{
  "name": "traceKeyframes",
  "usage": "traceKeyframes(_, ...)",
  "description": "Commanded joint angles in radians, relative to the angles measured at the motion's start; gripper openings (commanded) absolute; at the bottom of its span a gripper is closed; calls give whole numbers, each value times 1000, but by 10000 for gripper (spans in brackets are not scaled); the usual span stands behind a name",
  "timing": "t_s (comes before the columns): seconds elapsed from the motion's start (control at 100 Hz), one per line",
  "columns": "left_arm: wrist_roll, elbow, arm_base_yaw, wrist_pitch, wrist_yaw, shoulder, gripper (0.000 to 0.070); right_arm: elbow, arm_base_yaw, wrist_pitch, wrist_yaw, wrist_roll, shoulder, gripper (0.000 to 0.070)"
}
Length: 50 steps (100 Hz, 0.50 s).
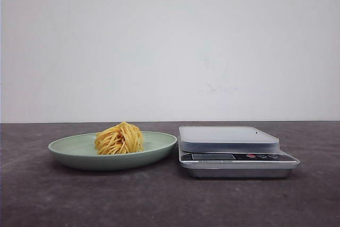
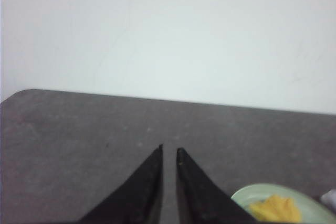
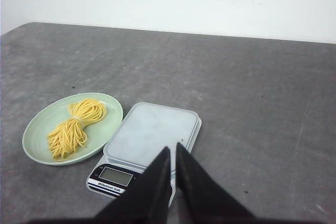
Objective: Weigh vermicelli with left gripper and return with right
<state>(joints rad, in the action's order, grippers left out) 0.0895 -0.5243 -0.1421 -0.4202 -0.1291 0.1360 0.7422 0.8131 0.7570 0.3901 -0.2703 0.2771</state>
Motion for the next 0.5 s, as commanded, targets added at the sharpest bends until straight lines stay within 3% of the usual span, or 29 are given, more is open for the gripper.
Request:
traceKeyframes(0.0, -25, 57, 23, 46, 43, -11, 11, 11, 10, -13, 3, -10, 1, 7)
traceKeyframes(0.09, -25, 154, 45, 97, 81, -53, 12, 11, 10, -13, 3, -10, 1, 7)
traceKeyframes(0.29, -25, 330, 47, 223, 82, -133, 12, 11, 10, -13, 3, -10, 1, 7)
traceKeyframes(0.49, -26, 404, 47, 235, 81, -133, 12, 12, 10, -16, 3, -10, 1, 7)
